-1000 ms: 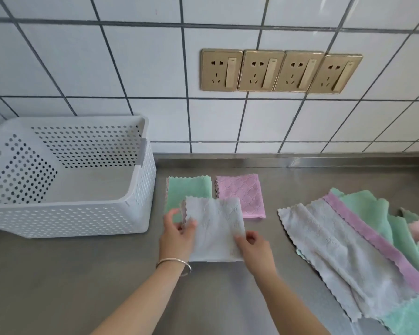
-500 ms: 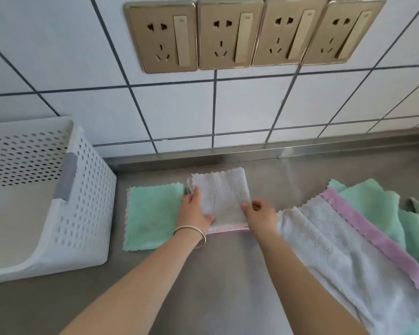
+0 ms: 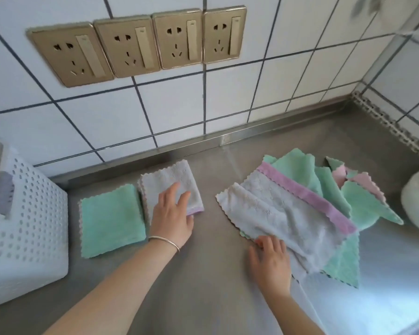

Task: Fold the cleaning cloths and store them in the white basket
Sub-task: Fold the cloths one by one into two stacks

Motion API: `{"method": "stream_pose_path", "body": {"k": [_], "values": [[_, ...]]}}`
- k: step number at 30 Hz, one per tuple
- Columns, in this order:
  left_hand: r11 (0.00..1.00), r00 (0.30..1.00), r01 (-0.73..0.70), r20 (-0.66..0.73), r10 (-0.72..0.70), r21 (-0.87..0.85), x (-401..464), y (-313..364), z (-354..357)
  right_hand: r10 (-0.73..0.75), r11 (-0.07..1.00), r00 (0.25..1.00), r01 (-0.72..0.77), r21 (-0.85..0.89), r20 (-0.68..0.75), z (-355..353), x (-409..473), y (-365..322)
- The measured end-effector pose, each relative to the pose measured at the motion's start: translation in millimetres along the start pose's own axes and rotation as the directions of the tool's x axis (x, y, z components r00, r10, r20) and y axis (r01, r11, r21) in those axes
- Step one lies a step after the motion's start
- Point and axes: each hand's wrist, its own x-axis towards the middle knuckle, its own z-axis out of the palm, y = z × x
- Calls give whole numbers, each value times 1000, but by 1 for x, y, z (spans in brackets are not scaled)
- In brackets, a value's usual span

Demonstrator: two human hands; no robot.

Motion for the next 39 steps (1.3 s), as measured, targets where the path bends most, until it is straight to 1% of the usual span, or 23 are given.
{"method": "stream_pose_path", "body": {"k": [2,5,8,10,11,13,14,16,18,19,20,21,22,24,26,27,29,30,32,34,35,37,39], "values": [[989,991,-128,19,129,-75,-14,39,5,93,987,994,-85,-135,57,-21,-27,38],[961,959,-273,68,275,-35,-28,68,21,155,965,977,-119,-234,144,-26,-37,54],[927,918,-352,142,369,-132,-37,98,37,141,956,976,-91,-280,167,-29,-31,67],[902,881,-411,198,430,-128,-40,117,45,138,957,974,-84,-277,182,-32,-24,75],[895,870,-429,213,445,-120,-40,126,48,134,962,973,-83,-261,187,-34,-22,77],[888,846,-429,269,460,-167,-39,142,50,108,977,977,-70,-200,183,-40,-17,79],[885,843,-436,270,466,-166,-39,148,53,89,986,983,-64,-152,160,-43,-16,77],[861,824,-494,253,507,-119,-36,163,57,60,998,994,-61,9,86,-51,-15,81],[841,818,-535,196,540,-85,-30,174,58,124,975,991,-130,180,42,-64,-11,81],[851,834,-518,168,525,-91,-26,178,59,170,956,984,-177,232,48,-74,-8,81],[868,854,-486,153,497,-105,-21,180,58,205,931,975,-222,291,88,-83,-3,81],[899,885,-426,158,438,-105,-15,181,54,226,901,967,-254,352,120,-95,3,81],[926,910,-360,178,375,-109,-11,180,51,227,875,964,-265,406,139,-108,9,80],[960,950,-264,150,276,-91,-4,172,45,163,853,963,-247,459,216,-137,22,81],[971,967,-188,143,209,-151,-3,159,30,63,875,911,-247,416,407,-166,34,80],[965,970,-170,138,199,-202,-3,153,21,11,908,875,-211,362,483,-178,38,81],[945,975,-137,127,181,-297,-5,134,-3,-51,964,836,-102,246,547,-200,44,77],[934,977,-139,107,183,-328,-8,123,-21,-74,975,842,-52,217,534,-211,48,73],[902,981,-155,43,188,-402,-14,104,-64,-117,973,889,12,232,443,-235,56,62],[864,983,-182,-50,179,-470,-24,86,-109,-147,949,931,37,312,335,-259,64,47],[841,981,-193,-96,167,-506,-31,78,-132,-164,928,937,42,369,308,-268,67,38],[779,979,-196,-166,119,-595,-44,62,-168,-198,827,937,2,562,287,-279,71,19],[718,978,-162,-206,27,-677,-57,38,-192,-208,702,938,-55,710,278,-275,72,-3]]}}
